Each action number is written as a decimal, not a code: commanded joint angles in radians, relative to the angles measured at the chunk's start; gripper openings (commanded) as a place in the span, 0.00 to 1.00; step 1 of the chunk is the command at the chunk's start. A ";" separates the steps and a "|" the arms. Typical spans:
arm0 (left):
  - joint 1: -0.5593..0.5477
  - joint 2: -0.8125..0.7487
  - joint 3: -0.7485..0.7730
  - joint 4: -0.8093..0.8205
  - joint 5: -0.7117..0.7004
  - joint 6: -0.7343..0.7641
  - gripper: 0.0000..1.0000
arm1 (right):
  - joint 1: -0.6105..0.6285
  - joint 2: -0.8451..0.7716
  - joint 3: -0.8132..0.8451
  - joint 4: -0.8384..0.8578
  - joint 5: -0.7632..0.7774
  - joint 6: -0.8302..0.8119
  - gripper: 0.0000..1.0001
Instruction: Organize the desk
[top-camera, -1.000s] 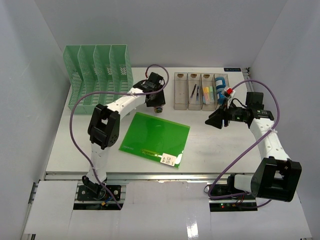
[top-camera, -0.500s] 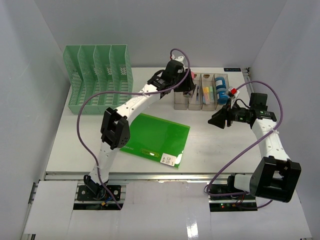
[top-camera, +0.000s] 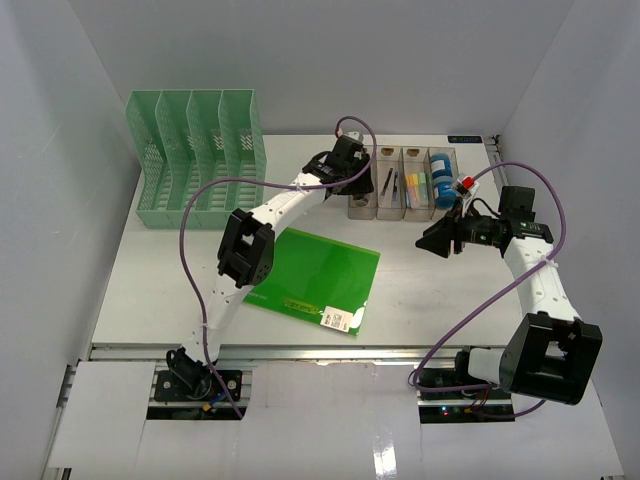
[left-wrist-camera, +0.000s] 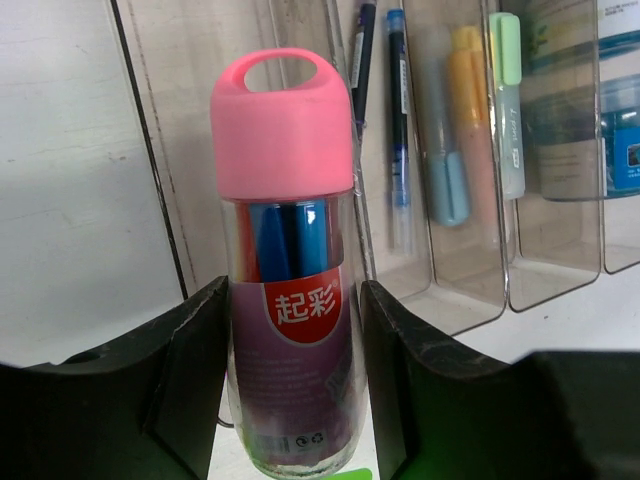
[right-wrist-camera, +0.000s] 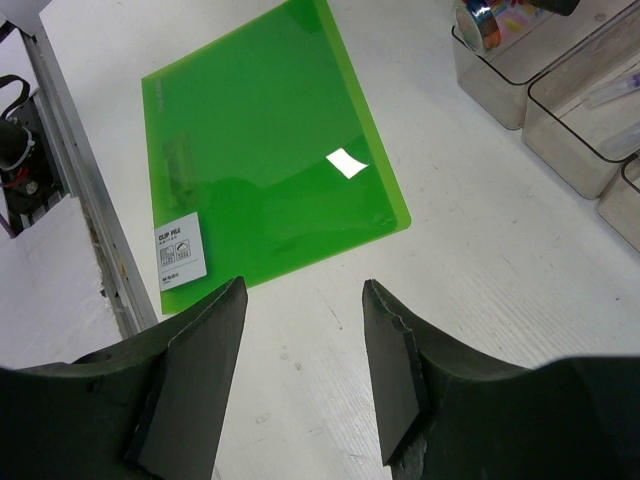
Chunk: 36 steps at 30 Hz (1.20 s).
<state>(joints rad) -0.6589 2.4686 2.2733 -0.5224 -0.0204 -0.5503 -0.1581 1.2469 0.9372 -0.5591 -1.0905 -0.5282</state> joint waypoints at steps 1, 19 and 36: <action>0.004 -0.020 0.058 0.030 -0.009 0.016 0.40 | -0.009 -0.008 -0.004 0.002 -0.035 -0.012 0.57; 0.013 -0.303 -0.081 -0.035 0.008 0.015 0.92 | 0.005 0.051 0.022 -0.250 -0.117 -0.336 0.62; 0.002 -1.904 -1.692 0.065 -0.001 -0.407 0.98 | 0.770 -0.304 -0.187 0.058 0.441 -0.294 0.90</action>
<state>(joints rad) -0.6506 0.7479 0.7817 -0.3984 -0.0210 -0.7757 0.4610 0.9650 0.7951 -0.6703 -0.8474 -0.9412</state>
